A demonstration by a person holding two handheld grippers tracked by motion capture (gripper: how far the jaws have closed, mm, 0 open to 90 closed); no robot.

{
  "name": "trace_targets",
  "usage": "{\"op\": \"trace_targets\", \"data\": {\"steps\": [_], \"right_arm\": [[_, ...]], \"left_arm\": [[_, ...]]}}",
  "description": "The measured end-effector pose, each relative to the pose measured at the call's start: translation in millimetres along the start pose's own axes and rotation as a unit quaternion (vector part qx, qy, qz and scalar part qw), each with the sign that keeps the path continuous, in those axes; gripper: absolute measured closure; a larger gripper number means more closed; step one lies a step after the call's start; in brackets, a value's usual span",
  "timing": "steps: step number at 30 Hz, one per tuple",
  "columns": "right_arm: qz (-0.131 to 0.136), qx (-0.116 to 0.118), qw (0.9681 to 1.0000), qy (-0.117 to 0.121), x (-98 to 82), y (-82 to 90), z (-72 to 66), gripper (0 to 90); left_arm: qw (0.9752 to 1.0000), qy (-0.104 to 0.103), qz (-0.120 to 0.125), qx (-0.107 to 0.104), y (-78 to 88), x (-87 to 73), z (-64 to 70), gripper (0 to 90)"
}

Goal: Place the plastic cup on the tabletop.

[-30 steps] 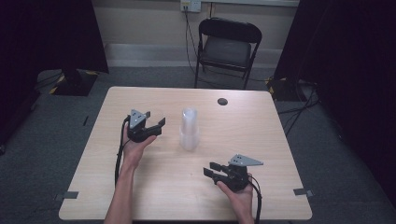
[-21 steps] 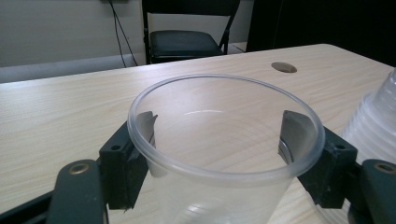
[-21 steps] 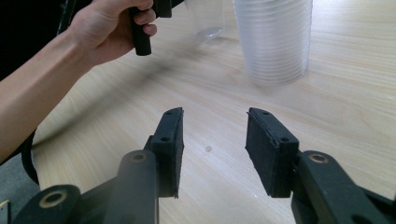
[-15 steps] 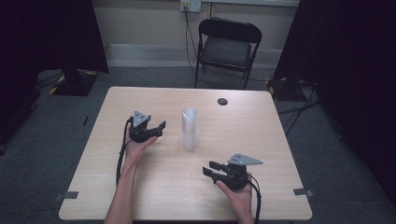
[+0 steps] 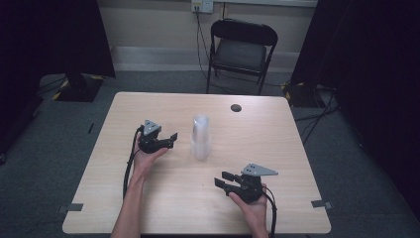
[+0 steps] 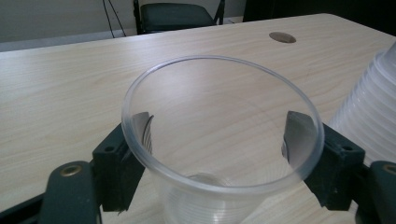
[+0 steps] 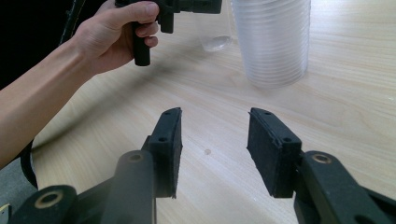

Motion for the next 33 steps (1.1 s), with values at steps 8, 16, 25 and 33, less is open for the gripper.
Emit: {"op": "trace_targets", "data": {"steps": [8,16,25,33], "right_arm": [[0.007,-0.002,0.9999,-0.01,-2.0,2.8,4.2,54.6],[0.011,-0.004,0.9998,-0.014,-2.7,5.1,6.0,54.4],[0.015,-0.002,0.9998,-0.016,-2.6,6.8,5.7,54.4],[0.02,-0.007,0.9996,-0.02,-2.1,10.5,10.4,54.6]], "left_arm": [[0.9999,-0.008,-0.013,-0.004,3.1,-4.4,1.3,18.9],[0.9996,-0.021,-0.02,0.006,13.5,-8.6,1.9,16.8],[0.9995,-0.017,-0.024,0.01,25.8,-9.9,4.0,17.0],[0.9993,-0.016,-0.03,0.016,38.1,-17.1,6.2,18.0]]}}
Point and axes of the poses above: each handheld gripper's, and its own axes: y roughly backward along the jaws, x roughly out of its top, z roughly to its right, the point moved 7 cm from there along -y, roughly forward along the jaws, and after that the axes turned 4 degrees about y, right-handed, at the moved point
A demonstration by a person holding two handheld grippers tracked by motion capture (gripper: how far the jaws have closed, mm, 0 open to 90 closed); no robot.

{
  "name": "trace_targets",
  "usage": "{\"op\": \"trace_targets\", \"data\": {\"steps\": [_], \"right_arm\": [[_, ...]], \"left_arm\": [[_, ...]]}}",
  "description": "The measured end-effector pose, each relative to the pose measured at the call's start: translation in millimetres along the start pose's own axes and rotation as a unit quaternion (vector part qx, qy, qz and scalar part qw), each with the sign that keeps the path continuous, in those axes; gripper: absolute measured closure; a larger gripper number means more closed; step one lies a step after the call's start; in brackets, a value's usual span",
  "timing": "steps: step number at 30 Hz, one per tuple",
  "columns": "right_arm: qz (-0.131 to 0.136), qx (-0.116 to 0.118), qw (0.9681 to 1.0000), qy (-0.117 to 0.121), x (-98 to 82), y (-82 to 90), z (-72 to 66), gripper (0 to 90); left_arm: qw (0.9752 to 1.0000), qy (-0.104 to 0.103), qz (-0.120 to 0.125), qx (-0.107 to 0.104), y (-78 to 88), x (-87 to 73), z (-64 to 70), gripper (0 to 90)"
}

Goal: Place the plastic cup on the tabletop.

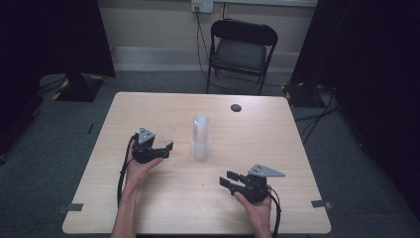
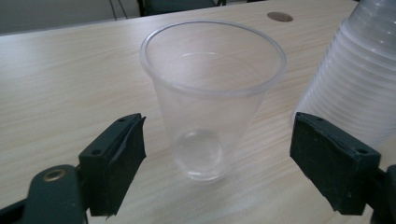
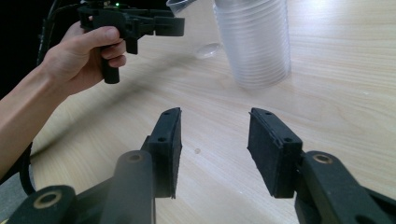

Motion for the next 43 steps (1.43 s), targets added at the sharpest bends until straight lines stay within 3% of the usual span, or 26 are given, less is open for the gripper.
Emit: {"op": "trace_targets", "data": {"steps": [3,7,12,14,16,17,21,26,28,30,32,35,37,39,43], "right_arm": [[0.003,-0.001,1.0,-0.001,0.8,0.5,1.1,54.6],[0.002,-0.003,1.0,-0.002,0.3,0.9,1.7,54.6],[-0.003,-0.008,1.0,0.004,-0.6,1.4,1.8,55.2],[-0.002,-0.009,0.9999,0.003,-0.8,2.2,2.8,55.3],[-0.002,-0.011,0.9999,0.003,-1.0,3.7,3.8,55.4],[-0.001,-0.012,0.9999,0.002,-1.2,4.5,4.6,55.4],[-0.003,-0.018,0.9998,-0.001,-3.1,7.4,8.1,55.3],[-0.001,-0.022,0.9998,-0.003,-4.7,11.2,11.0,55.3],[0.0,-0.024,0.9997,-0.005,-5.4,11.7,11.5,55.2],[0.003,-0.022,0.9997,-0.006,-6.2,11.6,11.0,54.5],[0.01,-0.014,0.9999,-0.002,-6.3,11.6,9.0,53.8],[0.018,-0.011,0.9998,0.004,-4.7,11.1,6.4,51.2],[0.018,-0.014,0.9997,0.003,-4.0,11.0,6.7,49.8],[0.021,-0.02,0.9996,0.002,-3.7,11.2,8.8,45.6],[0.013,-0.051,0.9986,0.0,-5.9,10.5,17.2,36.4]], "left_arm": [[0.9999,-0.012,-0.005,0.01,3.9,-2.8,2.1,18.0],[0.9999,-0.011,0.004,0.007,14.8,-1.9,2.1,16.4],[0.9998,-0.001,0.009,-0.016,26.2,-6.0,7.4,15.7],[0.9995,-0.001,-0.002,-0.031,31.1,-7.9,9.8,15.6],[0.9989,0.016,0.001,-0.044,38.1,-8.8,13.3,15.7],[0.9987,0.014,0.005,-0.048,42.4,-9.2,15.0,15.7],[0.9995,-0.005,0.002,-0.032,56.7,-13.0,20.2,15.8],[0.999,-0.014,0.013,-0.04,76.3,-18.3,30.6,16.3],[0.9986,-0.002,0.028,-0.045,83.7,-20.7,35.2,16.4],[0.9981,-0.003,0.036,-0.049,90.1,-26.5,41.5,16.3],[0.9986,-0.005,0.036,-0.039,94.0,-33.9,44.4,16.2],[0.9995,-0.001,0.03,-0.006,97.4,-44.5,44.8,16.2],[0.9992,-0.003,0.032,-0.023,99.6,-51.2,49.6,16.2],[0.9993,-0.009,0.024,-0.026,99.6,-56.7,51.4,16.2],[0.9992,0.001,0.019,-0.035,97.1,-63.1,49.4,15.8]]}}
Point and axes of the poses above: each handheld gripper's, and its own axes: y roughly backward along the jaws, x roughly out of its top, z roughly to its right, the point moved 7 cm from there along -y, roughly forward along the jaws, and after that the axes turned 4 degrees about y, right-handed, at the moved point
